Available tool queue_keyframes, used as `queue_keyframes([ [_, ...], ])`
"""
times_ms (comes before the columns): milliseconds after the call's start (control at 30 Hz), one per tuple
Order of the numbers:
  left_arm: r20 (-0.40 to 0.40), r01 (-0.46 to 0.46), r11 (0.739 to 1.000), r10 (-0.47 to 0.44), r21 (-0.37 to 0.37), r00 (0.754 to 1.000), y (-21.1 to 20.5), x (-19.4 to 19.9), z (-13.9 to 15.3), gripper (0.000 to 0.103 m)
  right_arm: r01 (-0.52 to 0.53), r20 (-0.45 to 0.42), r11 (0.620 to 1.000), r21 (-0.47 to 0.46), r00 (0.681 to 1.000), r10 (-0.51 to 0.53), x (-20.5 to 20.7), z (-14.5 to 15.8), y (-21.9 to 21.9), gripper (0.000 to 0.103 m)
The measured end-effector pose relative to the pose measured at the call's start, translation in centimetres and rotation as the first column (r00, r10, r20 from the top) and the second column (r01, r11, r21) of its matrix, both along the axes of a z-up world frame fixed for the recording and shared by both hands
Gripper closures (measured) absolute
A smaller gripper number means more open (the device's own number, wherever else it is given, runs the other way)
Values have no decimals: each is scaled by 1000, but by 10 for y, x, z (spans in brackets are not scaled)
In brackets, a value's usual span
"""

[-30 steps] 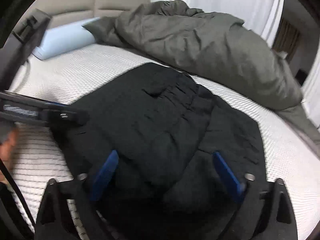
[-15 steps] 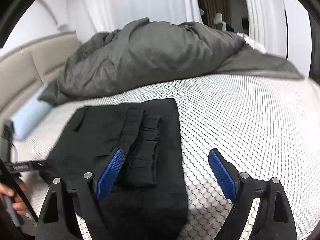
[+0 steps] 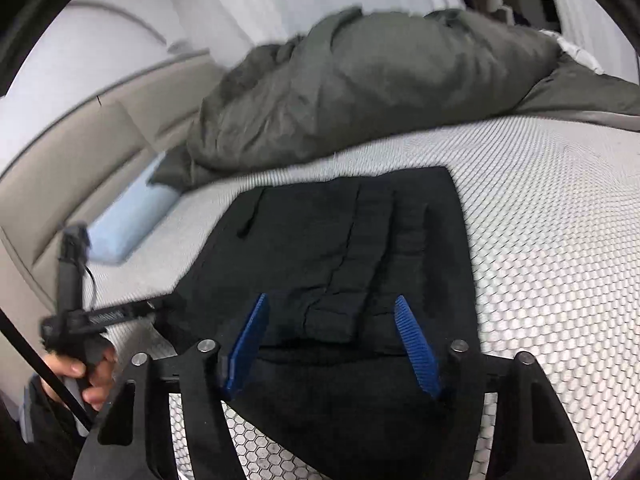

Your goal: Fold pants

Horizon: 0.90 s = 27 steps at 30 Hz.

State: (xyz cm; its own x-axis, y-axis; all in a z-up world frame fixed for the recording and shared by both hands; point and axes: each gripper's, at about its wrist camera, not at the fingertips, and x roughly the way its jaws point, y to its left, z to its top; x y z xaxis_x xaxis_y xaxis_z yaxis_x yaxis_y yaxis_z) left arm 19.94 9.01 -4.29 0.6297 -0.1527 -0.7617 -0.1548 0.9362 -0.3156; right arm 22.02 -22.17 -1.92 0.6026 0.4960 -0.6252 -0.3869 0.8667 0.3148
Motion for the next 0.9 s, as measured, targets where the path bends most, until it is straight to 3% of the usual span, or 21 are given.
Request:
queue_keyframes([
  [33, 1, 3, 1000, -3, 2, 1000, -1, -1, 1, 35, -10, -49, 1000, 4, 999, 10, 7, -8, 6, 63],
  [67, 2, 7, 1000, -7, 4, 1000, -2, -2, 1, 35, -3, -72, 1000, 6, 997, 4, 12, -13, 8, 66],
  [133, 13, 8, 1000, -8, 1, 1000, -2, -5, 4, 35, 1, -73, 1000, 1, 997, -1, 18, -18, 14, 69],
  [300, 64, 16, 1000, -15, -20, 998, 2, -24, 15, 35, 20, 123, 999, -50, 992, -14, -6, 17, 14, 71],
  [400, 19, 16, 1000, -16, 10, 1000, -3, -23, 10, 35, 58, 101, 994, -93, 994, -49, -5, 12, 4, 71],
  [467, -28, 21, 999, -20, 39, 999, -9, -17, 1, 35, 70, -14, 991, -113, 997, -72, 9, -11, -1, 68],
  [533, -42, 19, 998, -17, 55, 999, -13, -16, -4, 34, 69, -73, 995, -72, 995, -74, 14, -20, -7, 63],
  [633, -35, 13, 997, -10, 76, 999, -17, -20, -1, 32, 98, -36, 995, 4, 995, -98, 6, -5, -25, 37],
  [733, -34, 14, 996, -11, 83, 999, -22, -20, 1, 32, 108, -32, 989, 98, 994, -105, 3, 2, -46, 36],
  [900, -37, 13, 997, -10, 75, 999, -19, -22, 3, 32, 147, -150, 976, 160, 981, -123, 20, -16, -63, 36],
])
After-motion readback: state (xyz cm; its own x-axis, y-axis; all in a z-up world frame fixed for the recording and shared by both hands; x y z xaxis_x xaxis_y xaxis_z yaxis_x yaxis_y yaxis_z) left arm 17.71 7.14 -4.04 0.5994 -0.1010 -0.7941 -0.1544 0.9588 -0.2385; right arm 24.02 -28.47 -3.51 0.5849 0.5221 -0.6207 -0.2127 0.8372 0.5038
